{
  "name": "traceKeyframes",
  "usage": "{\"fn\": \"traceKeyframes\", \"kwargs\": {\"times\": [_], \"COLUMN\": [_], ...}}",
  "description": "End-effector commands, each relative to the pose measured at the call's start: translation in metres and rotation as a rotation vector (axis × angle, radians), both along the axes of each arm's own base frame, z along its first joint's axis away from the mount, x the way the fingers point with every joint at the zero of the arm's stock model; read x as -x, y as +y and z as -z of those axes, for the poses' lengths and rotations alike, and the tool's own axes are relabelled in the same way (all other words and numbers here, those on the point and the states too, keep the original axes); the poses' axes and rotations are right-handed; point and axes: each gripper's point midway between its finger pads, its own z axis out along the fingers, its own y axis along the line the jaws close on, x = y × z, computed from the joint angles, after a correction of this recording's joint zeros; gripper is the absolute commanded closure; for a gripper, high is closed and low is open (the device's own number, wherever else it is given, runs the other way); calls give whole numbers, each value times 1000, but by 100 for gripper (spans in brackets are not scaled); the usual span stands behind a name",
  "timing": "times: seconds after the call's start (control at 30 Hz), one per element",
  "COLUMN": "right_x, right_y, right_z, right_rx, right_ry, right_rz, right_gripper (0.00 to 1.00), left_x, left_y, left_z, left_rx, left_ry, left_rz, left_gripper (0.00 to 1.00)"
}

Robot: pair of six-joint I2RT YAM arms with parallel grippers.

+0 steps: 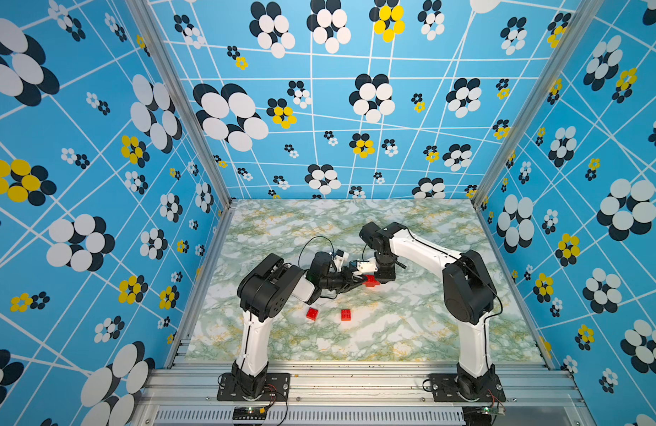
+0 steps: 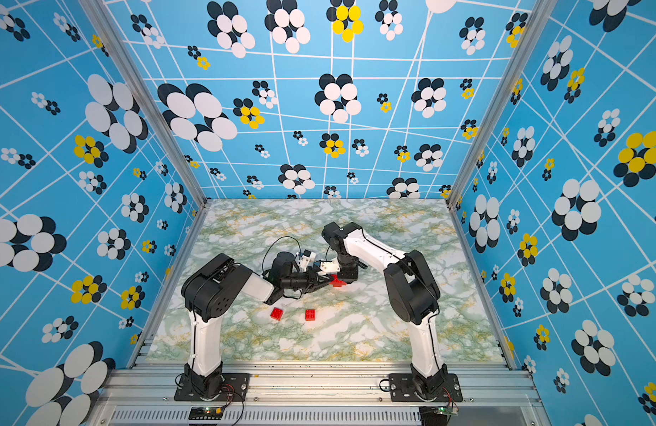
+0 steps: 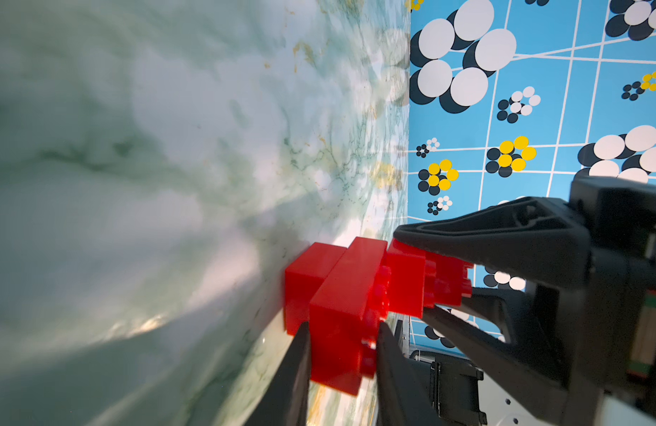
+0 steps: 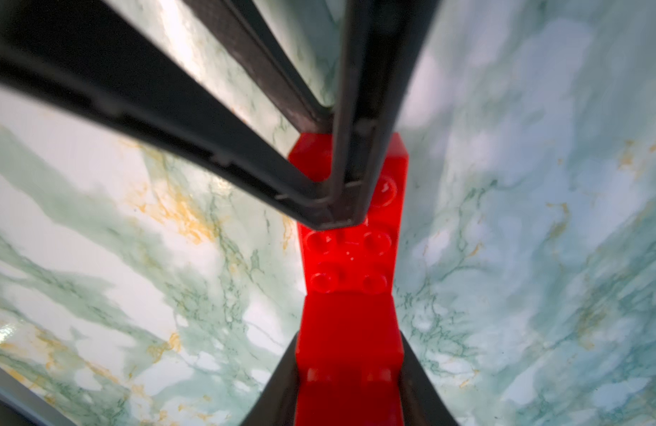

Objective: Assemble the letter v with lego
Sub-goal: Assemble the lego brick with the lego brick.

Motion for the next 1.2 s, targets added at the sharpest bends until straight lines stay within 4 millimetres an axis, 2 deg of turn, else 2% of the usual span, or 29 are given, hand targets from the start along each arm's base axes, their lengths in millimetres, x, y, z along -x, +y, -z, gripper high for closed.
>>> {"fn": "traceKeyframes", "kwargs": {"times": [0.0, 0.3, 0.47, 0.6, 0.7, 0.73, 0.77, 0.8, 1.03, 1.1, 1.17], "right_x": [9, 20, 18, 13, 8, 8, 8, 8, 0, -5, -10], "right_y": [-11, -3, -2, 0, 1, 2, 2, 3, 10, 9, 6], "right_z": [17, 24, 28, 21, 13, 11, 8, 6, -18, -28, -41], "right_rx": [63, -18, -22, -43, -57, -65, -71, -78, -166, -193, -225], "right_ry": [50, 73, 75, 49, 29, 26, 28, 29, -36, -73, -115], "right_rz": [32, 57, 61, 67, 81, 85, 89, 91, 126, 145, 187], "right_gripper": [100, 100, 100, 100, 85, 73, 50, 32, 5, 1, 1], "left_x": [3, 6, 5, 5, 4, 4, 4, 4, 3, 3, 3], "left_y": [7, 8, 8, 9, 8, 8, 8, 8, 8, 8, 7], "left_z": [23, 27, 26, 24, 23, 23, 23, 23, 22, 21, 20], "left_rx": [-40, -33, -28, -31, -29, -29, -29, -29, -27, -25, -23], "left_ry": [50, 59, 56, 54, 48, 49, 48, 50, 49, 47, 47], "left_rz": [-15, -17, -18, -20, -19, -21, -21, -20, -22, -22, -21], "left_gripper": [72, 72, 73, 73, 73, 73, 73, 73, 73, 73, 73]}}
